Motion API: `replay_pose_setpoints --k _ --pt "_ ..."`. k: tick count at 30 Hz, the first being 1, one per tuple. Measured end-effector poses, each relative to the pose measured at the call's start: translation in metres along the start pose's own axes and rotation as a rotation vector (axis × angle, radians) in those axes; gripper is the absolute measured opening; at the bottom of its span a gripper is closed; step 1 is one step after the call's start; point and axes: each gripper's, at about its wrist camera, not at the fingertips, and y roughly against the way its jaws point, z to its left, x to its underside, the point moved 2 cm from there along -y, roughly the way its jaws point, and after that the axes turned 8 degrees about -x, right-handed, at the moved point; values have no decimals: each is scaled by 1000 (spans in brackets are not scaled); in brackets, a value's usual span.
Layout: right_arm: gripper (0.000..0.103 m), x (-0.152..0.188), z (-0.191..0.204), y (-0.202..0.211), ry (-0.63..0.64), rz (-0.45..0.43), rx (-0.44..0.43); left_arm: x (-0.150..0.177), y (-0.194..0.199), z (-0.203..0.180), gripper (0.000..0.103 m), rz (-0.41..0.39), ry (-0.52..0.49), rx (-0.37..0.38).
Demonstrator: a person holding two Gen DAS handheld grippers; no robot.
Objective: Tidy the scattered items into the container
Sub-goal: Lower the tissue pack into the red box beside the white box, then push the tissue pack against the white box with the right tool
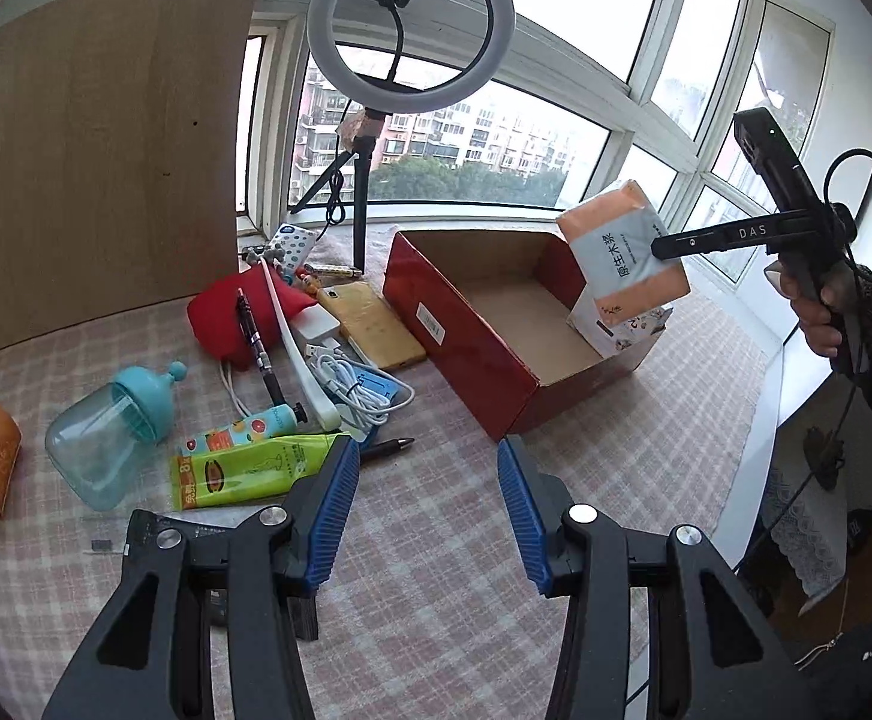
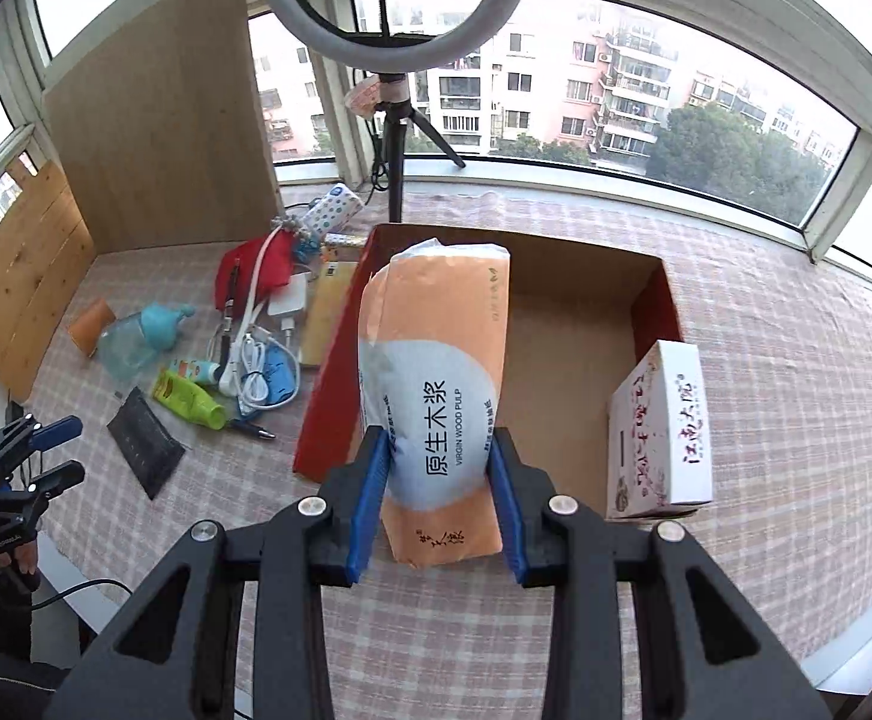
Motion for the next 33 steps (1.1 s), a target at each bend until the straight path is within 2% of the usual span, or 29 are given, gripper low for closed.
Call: replay_pose_setpoints --k 4,7,9,14,21,24,26,29,31,33 --pt "33 -18 -51 -33 -41 123 114 3 0 -3 45 8 -11 -32" --pt "33 -23 -65 -66 -26 217 163 6 1 -2 45 14 -14 -51" --pt "33 -24 -72 -86 -32 274 161 8 1 1 45 21 -5 -60" --pt "33 -16 -77 -127 11 408 225 13 -2 11 45 37 25 -71" --pt "35 -5 -92 -143 -8 520 311 12 -9 21 45 49 55 -62" --pt "41 -4 -95 -138 -20 559 309 12 -12 21 45 52 57 -47" --pt "41 -8 -95 -128 -29 544 298 11 -13 20 45 50 49 -44" --pt "41 -27 -87 -97 -36 397 250 12 -13 20 45 48 51 -40" --pt "41 -41 -79 -85 -39 312 159 13 -16 22 45 53 59 -37" --pt "35 -50 -71 -89 -45 281 89 14 -19 22 45 61 64 -41"
